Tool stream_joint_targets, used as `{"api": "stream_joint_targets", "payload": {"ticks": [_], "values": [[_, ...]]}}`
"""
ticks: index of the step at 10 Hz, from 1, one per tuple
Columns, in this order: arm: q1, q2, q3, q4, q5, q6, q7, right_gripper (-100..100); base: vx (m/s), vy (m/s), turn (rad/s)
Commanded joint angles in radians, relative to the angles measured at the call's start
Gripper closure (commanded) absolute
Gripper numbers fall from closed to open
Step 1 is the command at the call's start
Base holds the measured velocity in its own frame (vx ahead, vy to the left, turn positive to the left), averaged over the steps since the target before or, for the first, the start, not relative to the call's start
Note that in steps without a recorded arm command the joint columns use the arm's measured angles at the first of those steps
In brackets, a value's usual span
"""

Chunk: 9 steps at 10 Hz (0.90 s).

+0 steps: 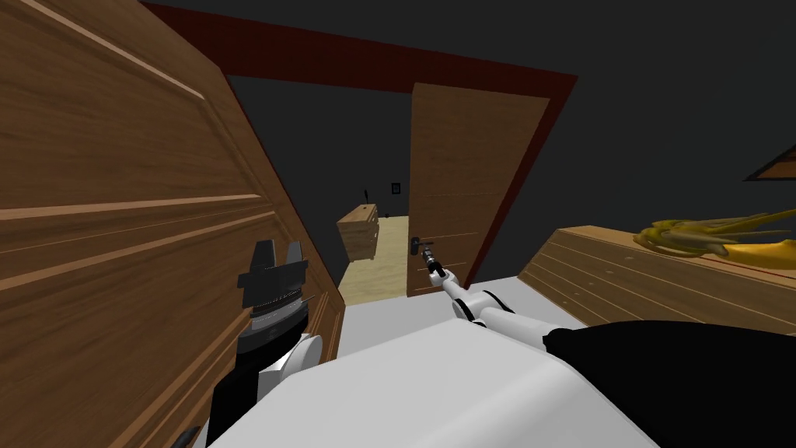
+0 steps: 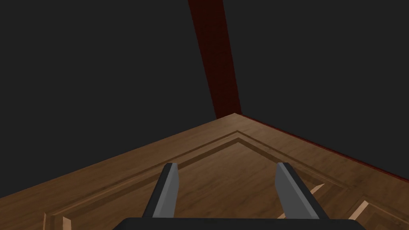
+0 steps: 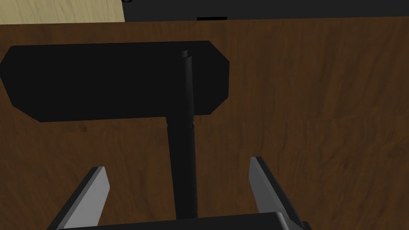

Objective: Pull the door open

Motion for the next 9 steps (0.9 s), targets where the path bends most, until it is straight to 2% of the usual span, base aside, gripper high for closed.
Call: {"api": "stream_joint_targets", "payload": {"ticks": [1, 2, 3, 4, 6, 7, 8, 9], "values": [[-0.007, -0.025, -0.001, 0.029, -0.003, -0.016, -0.018, -100, 0.085, 0.012, 0.048], [0.001, -0.052, -0.003, 0.036, -0.008, -0.023, -0.037, -100, 0.127, 0.021, 0.180], [0.001, -0.052, -0.003, -0.001, -0.008, -0.023, -0.037, -100, 0.104, 0.009, 0.055], [0.001, -0.052, -0.003, 0.022, -0.008, -0.023, -0.037, -100, 0.037, -0.001, -0.018], [0.016, -0.102, -0.008, 0.050, -0.016, -0.037, -0.072, -100, 0.120, 0.014, 0.149], [0.010, -0.094, -0.003, 0.059, -0.013, -0.046, -0.066, -100, 0.084, 0.006, 0.029], [0.010, -0.094, -0.003, 0.059, -0.013, -0.046, -0.066, 100, -0.019, -0.002, -0.026], [0.010, -0.094, -0.003, 0.059, -0.013, -0.046, -0.066, 100, -0.030, -0.002, -0.007]]}}
